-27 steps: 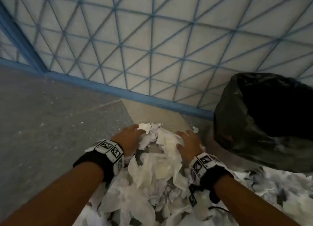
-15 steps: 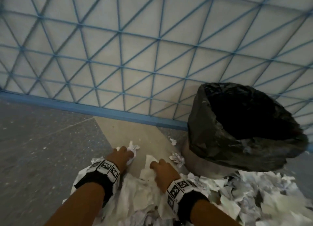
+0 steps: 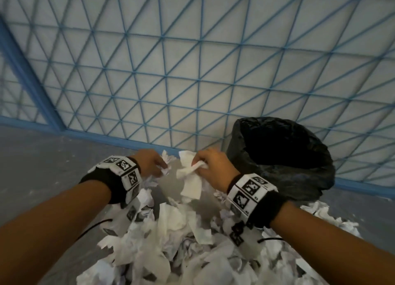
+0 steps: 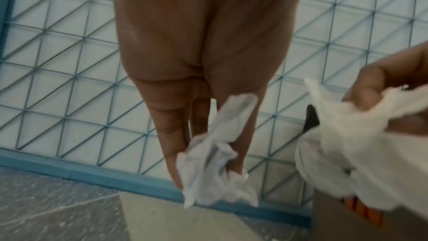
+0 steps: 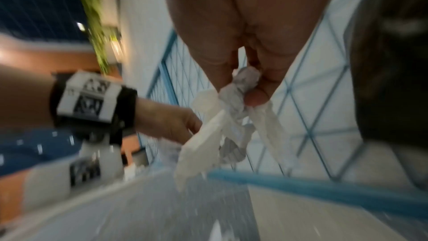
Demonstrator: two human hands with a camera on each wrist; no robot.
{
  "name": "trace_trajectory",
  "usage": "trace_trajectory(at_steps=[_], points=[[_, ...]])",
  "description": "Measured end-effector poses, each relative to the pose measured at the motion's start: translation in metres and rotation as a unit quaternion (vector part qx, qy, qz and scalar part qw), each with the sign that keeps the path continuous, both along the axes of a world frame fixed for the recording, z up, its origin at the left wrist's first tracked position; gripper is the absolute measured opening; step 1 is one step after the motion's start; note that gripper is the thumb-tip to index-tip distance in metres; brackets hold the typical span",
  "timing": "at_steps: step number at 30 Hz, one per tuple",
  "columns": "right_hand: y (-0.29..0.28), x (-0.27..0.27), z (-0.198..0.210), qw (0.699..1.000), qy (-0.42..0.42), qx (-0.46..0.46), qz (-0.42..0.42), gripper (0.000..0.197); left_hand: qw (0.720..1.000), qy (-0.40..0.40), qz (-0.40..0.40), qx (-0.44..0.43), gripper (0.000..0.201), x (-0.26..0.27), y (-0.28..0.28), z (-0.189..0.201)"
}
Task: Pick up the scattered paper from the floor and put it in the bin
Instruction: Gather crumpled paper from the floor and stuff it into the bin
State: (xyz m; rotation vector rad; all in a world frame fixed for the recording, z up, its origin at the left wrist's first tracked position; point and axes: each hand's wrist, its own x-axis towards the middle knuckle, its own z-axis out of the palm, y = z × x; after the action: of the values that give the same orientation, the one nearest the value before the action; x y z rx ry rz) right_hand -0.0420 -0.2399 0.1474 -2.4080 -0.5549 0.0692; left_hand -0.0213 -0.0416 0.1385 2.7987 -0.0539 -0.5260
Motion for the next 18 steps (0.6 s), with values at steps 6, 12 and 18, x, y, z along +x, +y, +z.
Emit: trace_trajectory(at_steps=[6,12,18], points=[[-0.080,0.024,0.079,0.976,-0.144,0.085,-0.140,0.017,0.958,-0.196,0.065,-0.199,0.023,0.012,-0.087,0.065],[-0.167,0.042,0.072,0.953,-0.115,0.025,-0.280,0.023,0.927,-0.229,0.014,-0.298,0.011,0.030,-0.209,0.079],[-0.184,0.042,0.049,0.970,-0.005,-0.011,-0.243,0.035,0.961,-0.157,-0.065,-0.218,0.038,0.040,-0.249,0.047]])
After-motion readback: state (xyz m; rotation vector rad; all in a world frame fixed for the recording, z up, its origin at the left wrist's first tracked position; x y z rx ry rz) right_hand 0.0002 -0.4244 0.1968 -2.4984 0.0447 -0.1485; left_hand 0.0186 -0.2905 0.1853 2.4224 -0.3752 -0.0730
